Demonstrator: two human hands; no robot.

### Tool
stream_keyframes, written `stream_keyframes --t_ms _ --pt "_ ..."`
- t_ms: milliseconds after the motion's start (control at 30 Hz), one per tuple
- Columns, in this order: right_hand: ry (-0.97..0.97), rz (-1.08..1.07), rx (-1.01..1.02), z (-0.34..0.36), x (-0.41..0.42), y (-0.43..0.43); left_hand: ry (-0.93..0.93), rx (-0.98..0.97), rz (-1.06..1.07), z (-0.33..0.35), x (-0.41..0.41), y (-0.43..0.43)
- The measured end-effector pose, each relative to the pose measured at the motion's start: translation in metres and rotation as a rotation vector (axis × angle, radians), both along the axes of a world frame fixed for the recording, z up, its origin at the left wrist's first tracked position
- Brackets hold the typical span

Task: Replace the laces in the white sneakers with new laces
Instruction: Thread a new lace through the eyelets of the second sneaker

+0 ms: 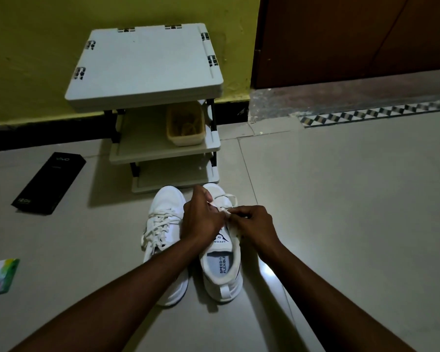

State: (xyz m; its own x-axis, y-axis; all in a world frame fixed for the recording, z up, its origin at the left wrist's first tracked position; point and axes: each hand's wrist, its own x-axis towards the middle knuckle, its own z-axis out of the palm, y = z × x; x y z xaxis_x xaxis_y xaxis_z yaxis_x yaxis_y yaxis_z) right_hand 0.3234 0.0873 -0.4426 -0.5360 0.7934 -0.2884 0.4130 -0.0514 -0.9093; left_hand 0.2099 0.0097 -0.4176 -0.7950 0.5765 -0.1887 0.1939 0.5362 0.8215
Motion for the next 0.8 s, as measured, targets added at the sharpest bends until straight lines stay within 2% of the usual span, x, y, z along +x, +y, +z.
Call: stream_keyframes --t_ms 233,367,567,800 --pt "0.017 -0.001 -0.016 -0.002 0.0 0.005 0.019 0.019 -0.023 -0.009 -0.003 0.002" --pt "-0.078 0.024 0.175 -0.005 -0.009 0.005 0.067 0.006 -0.055 -0.015 -0.004 0.0" --pt "-0.212 0.179 0.425 -0.003 -0.015 0.01 0.028 0.029 -0.068 -0.018 -0.009 -0.004" --pt "-0.145 0.331 0.6 -0.004 -0.015 0.006 0.247 0.058 -0.106 -0.014 0.005 -0.012"
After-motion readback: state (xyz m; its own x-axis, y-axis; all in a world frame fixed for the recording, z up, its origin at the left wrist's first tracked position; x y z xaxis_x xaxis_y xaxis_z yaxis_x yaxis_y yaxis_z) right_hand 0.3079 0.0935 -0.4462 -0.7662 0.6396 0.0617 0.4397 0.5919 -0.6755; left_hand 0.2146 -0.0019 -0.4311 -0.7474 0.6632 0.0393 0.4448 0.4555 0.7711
